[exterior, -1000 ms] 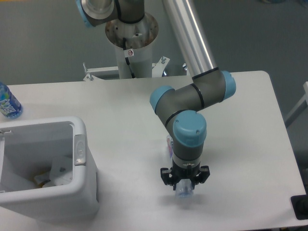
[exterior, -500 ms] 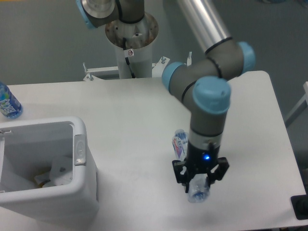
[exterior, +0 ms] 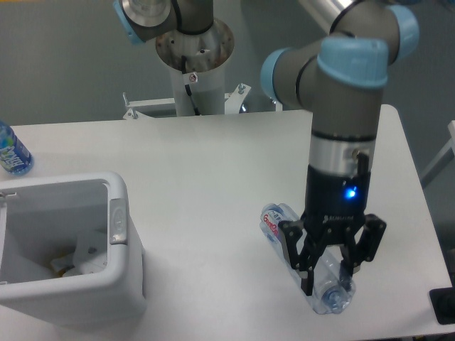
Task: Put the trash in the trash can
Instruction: 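Lift the gripped water bottle up from the table, then carry the bottle over the white bin and release it inside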
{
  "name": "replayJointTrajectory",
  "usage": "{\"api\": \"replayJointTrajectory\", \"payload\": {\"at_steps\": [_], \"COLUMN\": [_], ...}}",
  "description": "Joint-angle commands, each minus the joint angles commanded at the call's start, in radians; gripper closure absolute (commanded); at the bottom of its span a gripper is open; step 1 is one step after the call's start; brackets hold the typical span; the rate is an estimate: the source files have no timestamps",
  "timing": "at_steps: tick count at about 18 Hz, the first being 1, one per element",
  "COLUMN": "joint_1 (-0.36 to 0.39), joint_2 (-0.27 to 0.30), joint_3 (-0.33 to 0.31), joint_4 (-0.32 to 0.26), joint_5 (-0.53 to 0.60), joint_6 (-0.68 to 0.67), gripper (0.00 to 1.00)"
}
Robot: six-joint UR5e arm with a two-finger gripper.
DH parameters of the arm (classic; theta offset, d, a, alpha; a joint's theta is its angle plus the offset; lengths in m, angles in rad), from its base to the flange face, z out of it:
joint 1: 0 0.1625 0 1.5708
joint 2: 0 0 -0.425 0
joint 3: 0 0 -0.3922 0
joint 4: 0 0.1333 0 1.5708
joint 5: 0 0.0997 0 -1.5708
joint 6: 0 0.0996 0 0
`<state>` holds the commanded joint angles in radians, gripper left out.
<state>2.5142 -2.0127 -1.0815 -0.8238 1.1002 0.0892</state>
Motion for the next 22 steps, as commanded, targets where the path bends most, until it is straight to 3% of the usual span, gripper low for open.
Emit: {"api": "replayJointTrajectory", "payload": {"at_steps": [3,16,22], "joint_1": [-0.029,-0.285,-0.377], "joint_2": [0.034,0.048,0.042], "joint_3": [0.0,-0.014,-0.063], "joint_4": [0.0,0.006,0.006], "joint_5": [-0.025,-0.025,-0.022], "joint_6": [-0.072,-0.117,-0.117], "gripper": [0.42,0.42,0.42]}}
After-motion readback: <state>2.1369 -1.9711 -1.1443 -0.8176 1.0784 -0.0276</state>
